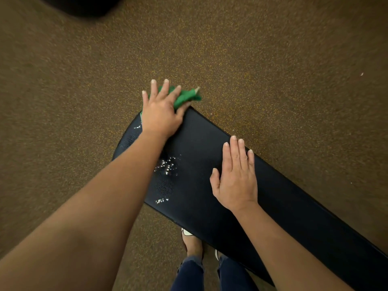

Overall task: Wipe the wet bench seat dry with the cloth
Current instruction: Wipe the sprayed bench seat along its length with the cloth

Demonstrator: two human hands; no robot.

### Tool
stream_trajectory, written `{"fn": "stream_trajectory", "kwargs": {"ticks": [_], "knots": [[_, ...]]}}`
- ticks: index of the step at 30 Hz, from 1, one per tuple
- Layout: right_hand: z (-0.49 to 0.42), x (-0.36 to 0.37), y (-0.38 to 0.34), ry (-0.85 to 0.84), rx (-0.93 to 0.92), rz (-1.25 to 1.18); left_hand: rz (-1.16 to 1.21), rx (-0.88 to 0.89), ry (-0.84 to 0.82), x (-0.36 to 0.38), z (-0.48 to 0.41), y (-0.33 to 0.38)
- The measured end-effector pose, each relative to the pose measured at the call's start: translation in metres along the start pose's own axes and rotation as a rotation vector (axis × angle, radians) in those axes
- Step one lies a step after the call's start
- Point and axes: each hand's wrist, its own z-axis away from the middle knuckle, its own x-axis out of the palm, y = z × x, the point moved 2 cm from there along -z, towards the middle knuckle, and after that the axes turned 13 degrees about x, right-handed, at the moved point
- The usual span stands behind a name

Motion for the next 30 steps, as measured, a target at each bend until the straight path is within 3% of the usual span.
{"fn": "stream_trajectory", "kwargs": {"ticks": [3,7,9,11,15,20,23,26,28,30], "knots": [[0.0,0.0,-0.001,0.002,0.006,0.006,0.047,-0.084,0.08,0.006,0.008,0.022],[-0.001,-0.001,-0.001,-0.004,0.011,0.009,0.122,0.381,0.052,0.016,0.041,0.071],[0.0,-0.002,-0.001,-0.01,0.009,0.013,0.1,0.498,0.051,0.011,0.037,0.055],[0.0,-0.002,-0.001,-0.007,0.005,0.015,0.065,0.468,0.064,0.008,0.022,0.036],[0.0,-0.002,-0.001,-0.01,0.005,0.025,0.029,0.218,0.05,0.007,0.007,0.042],[-0.001,-0.001,-0.001,-0.007,0.007,0.012,-0.016,0.672,-0.015,0.011,0.024,0.067],[-0.001,-0.002,-0.001,-0.01,0.006,0.015,-0.032,0.564,0.008,0.002,0.002,0.023],[-0.001,-0.002,-0.001,-0.011,0.007,0.028,-0.004,0.239,-0.02,-0.005,-0.016,-0.013],[-0.001,-0.002,-0.001,-0.013,0.017,0.032,0.023,0.031,0.0,-0.003,-0.013,-0.002],[0.0,-0.003,-0.002,-0.017,0.019,0.028,0.025,0.028,0.018,0.002,-0.001,0.024]]}}
